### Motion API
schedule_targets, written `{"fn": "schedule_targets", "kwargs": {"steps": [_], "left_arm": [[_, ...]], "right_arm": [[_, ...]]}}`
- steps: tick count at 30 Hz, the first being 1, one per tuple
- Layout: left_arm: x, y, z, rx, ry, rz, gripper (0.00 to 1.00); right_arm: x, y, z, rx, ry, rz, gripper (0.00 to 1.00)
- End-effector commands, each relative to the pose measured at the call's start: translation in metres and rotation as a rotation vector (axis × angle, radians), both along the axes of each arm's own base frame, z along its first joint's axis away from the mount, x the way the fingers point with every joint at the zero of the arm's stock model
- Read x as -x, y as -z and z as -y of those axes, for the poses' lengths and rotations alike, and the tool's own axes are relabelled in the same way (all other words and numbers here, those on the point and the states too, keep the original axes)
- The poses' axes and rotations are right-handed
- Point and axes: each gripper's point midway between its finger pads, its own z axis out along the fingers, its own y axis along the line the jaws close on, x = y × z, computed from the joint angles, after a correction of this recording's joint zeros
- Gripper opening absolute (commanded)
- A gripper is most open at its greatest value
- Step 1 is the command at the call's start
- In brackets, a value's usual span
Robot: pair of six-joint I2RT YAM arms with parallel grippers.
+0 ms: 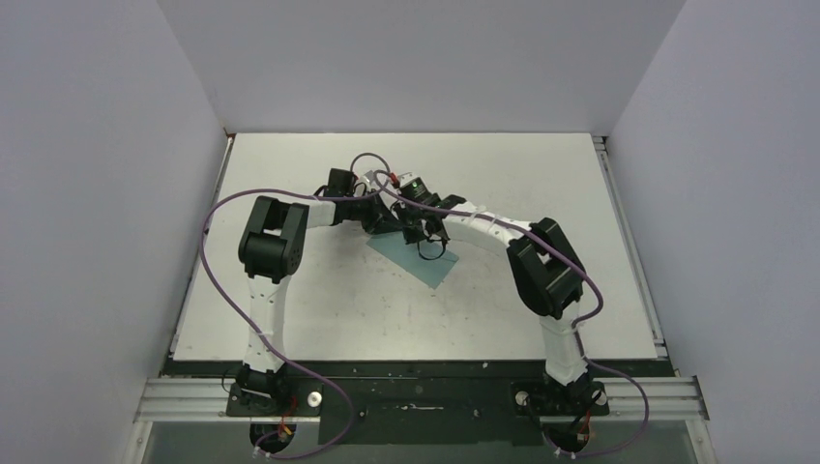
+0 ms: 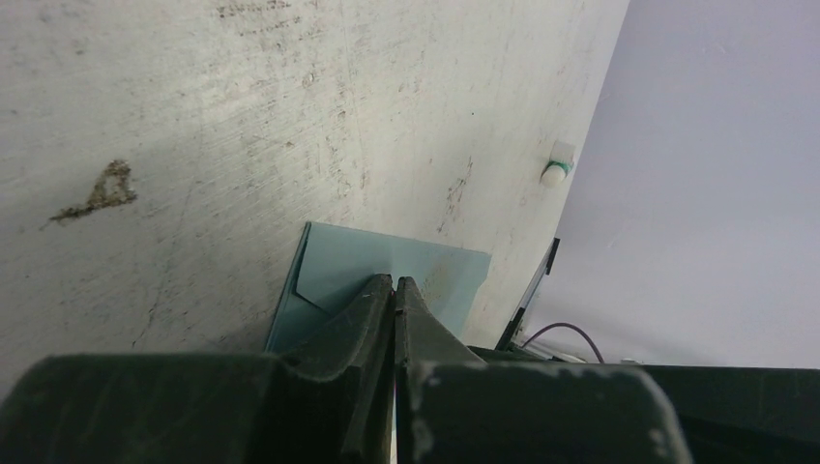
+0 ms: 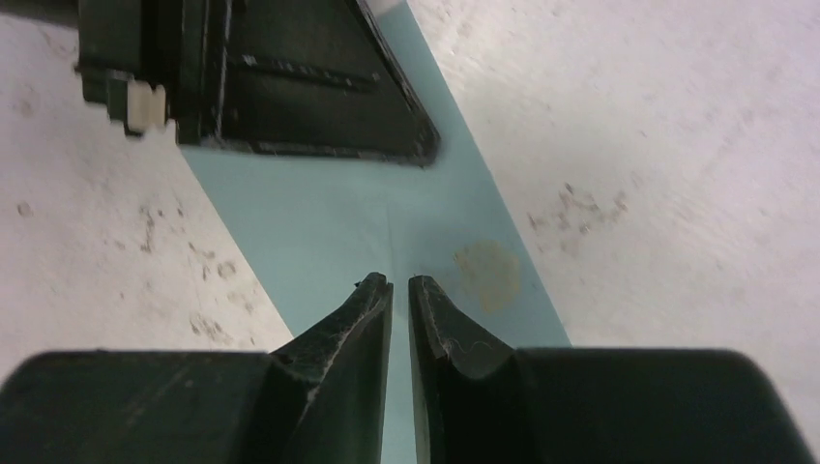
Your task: Place the letter into the envelope and seal it
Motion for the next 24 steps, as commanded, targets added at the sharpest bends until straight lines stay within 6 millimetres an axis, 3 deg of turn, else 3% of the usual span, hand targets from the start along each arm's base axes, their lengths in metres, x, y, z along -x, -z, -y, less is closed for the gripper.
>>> {"fn": "schedule_targets", "kwargs": {"steps": [1, 9, 24], "left_arm": [[0.017, 0.059, -0.027, -0.157, -0.048, -0.117, 0.00], [0.018, 0.059, -0.028, -0.161, -0.048, -0.120, 0.00], [0.019, 0.063, -0.029, -0.164, -0.045, -0.125, 0.00]], "right_arm": [[-0.019, 0.012, -0.023, -0.023, 0.015, 0.024, 0.14], [-0.018, 0.034, -0.016, 0.030, 0.064, 0.017, 0.07], [0.035, 0.041, 0.014, 0.051, 0.005, -0.090, 0.05]]}}
